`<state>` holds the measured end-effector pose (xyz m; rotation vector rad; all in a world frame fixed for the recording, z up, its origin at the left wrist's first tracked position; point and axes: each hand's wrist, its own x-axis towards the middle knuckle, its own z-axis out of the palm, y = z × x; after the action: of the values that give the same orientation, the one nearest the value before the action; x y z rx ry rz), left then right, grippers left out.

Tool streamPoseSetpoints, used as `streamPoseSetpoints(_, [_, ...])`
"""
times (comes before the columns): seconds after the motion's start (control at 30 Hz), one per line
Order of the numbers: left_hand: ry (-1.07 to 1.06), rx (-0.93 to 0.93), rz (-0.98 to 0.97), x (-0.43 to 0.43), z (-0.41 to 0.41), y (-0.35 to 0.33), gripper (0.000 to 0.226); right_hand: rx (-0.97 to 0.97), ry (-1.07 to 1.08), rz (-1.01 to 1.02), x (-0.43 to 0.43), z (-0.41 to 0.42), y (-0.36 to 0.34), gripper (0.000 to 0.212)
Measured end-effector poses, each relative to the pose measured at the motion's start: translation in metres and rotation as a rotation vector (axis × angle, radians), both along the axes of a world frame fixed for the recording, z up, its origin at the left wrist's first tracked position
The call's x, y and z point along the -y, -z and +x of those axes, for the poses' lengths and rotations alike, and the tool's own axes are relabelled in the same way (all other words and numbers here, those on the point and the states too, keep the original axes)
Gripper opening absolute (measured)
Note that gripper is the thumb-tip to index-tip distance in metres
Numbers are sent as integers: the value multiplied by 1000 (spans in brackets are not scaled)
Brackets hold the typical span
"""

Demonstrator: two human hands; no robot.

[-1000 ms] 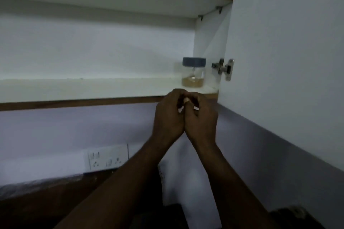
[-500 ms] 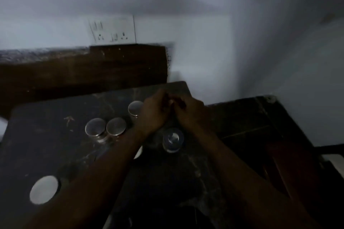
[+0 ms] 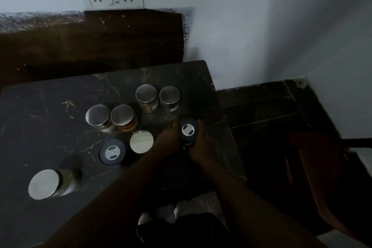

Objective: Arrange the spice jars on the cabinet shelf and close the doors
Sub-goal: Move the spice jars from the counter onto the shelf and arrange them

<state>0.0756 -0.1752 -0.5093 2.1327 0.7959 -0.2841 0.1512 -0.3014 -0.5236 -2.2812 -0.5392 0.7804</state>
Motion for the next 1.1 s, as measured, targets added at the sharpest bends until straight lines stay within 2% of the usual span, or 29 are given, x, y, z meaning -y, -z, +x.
streamPoseSetpoints(0.27, [-71, 195, 82, 1, -2, -18, 64, 44, 47, 166, 1, 13, -20, 83])
streamPoseSetpoints(0.4, [-71, 404, 12, -7, -10, -54, 68, 75, 72, 257, 7, 23, -53, 68])
streamPoseSetpoints(0.57, [-215, 622, -65, -12, -9, -103, 66, 34, 74, 449, 4, 29, -107, 70])
streamPoseSetpoints(0.67, [-304, 774, -17, -16, 1, -144, 76, 182, 11, 609, -11, 31, -149, 78])
streamPoseSetpoints(0.83, [-353, 997, 159, -36, 25, -233, 71, 382, -17, 744, -43, 41, -232, 81])
streamPoseSetpoints(0.97, [-299, 1107, 257, -57, 45, -314, 78, 577, -29, 886, -65, 62, -299, 83])
streamPoseSetpoints(1.1, [-171, 1256, 336, -75, 64, -399, 73, 627, -64, 1065, -84, 94, -385, 84])
